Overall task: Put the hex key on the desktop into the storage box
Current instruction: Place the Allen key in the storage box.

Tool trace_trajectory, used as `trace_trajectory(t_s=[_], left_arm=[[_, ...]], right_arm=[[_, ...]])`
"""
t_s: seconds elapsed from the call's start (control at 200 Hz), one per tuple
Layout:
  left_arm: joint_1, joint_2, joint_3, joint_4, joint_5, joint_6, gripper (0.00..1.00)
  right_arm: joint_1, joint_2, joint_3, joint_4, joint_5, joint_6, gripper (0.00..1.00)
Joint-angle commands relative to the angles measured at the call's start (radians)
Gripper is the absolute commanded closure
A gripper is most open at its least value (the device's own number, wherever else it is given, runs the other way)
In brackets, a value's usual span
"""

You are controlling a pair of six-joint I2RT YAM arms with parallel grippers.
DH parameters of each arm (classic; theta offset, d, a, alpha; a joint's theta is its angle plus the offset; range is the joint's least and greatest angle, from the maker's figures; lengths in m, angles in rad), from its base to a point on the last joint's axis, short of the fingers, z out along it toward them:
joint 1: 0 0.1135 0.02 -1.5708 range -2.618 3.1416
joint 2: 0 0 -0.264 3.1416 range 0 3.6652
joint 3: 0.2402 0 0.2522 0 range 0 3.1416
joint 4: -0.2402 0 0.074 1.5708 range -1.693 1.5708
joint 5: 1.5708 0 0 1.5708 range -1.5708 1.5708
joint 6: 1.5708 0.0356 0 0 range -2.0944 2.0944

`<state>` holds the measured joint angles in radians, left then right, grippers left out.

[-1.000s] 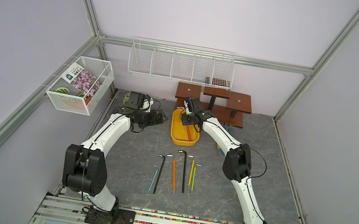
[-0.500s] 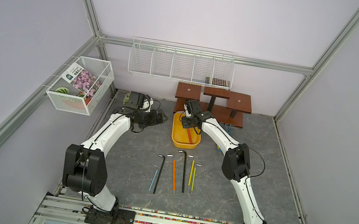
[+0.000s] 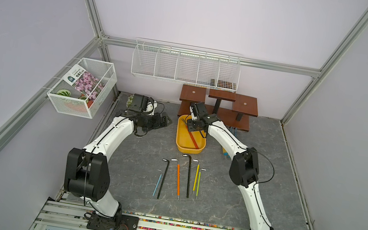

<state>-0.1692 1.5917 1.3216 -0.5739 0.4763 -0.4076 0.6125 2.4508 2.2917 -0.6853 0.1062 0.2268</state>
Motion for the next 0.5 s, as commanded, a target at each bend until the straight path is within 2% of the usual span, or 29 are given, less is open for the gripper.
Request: trace_trajectory(t_s=[0.0, 0.34, 0.5], left_arm=[[0.002, -0.006, -0.013, 0.013, -0.001, 0.014, 0.01], [-0.022, -0.145, -0.087, 0.041, -0.028, -0.007, 0.01], [-0.048, -0.189, -0.118, 0.010, -0.055, 0.004, 0.00]], right_arm=[[-0.005, -0.169, -0.080, 0.052, -0.034, -0.004, 0.54], [-0.002, -0.516, -0.479, 0.131, -0.158, 0.049, 0.54], [0.019, -0.675, -0.689, 0.147, -0.170, 0.064, 0.54]])
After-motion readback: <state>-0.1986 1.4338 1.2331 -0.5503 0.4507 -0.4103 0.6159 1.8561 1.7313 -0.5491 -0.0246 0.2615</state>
